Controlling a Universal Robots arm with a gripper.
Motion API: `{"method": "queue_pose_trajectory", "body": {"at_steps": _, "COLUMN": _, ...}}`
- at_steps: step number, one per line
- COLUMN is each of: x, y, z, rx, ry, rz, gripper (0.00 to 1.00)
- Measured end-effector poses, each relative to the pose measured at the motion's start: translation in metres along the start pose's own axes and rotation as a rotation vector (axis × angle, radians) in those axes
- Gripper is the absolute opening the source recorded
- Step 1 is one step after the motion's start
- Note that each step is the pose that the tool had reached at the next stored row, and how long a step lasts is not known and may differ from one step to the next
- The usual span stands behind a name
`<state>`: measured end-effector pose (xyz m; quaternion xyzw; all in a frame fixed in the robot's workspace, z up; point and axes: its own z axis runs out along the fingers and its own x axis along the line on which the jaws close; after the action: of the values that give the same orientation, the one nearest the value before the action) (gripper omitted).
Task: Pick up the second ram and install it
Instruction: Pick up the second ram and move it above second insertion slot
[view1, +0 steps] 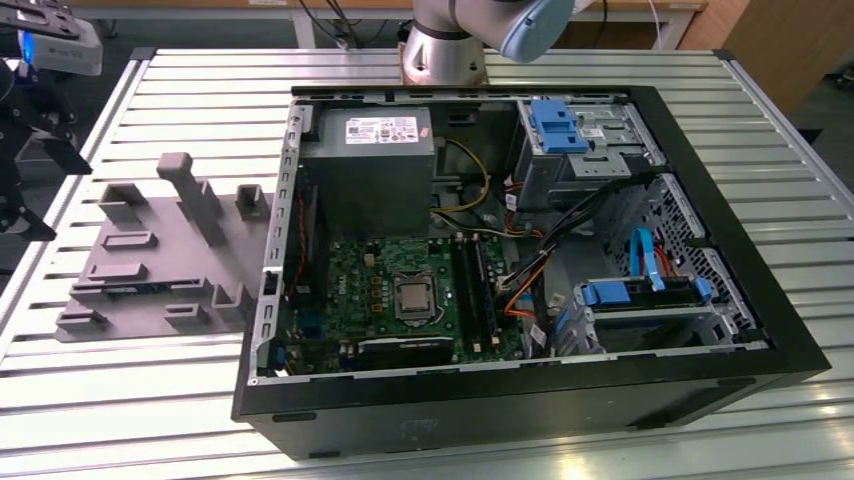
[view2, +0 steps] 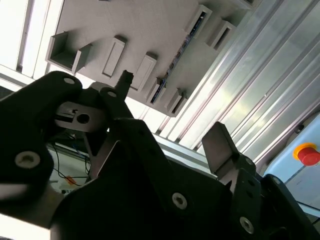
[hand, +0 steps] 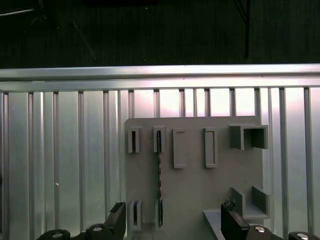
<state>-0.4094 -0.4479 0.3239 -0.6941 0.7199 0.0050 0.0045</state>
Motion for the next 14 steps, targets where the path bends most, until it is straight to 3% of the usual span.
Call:
{"method": "queue_pose_trajectory", "body": {"at_steps": 1, "x": 0.0, "y": 0.0, "z": -0.0001, "rx": 0.0, "ry": 0.0, "rz": 0.0, "gripper": 0.85}}
{"method": "queue_pose_trajectory", "body": {"at_steps": 5, "x": 0.0, "y": 0.0, "z": 0.0002, "rx": 0.0, "ry": 0.0, "rz": 0.0, "gripper": 0.61}}
{"method": "queue_pose_trajectory", "body": {"at_steps": 14, "x": 0.0, "y": 0.0, "z": 0.0003, "rx": 0.0, "ry": 0.0, "rz": 0.0, "gripper": 0.61}}
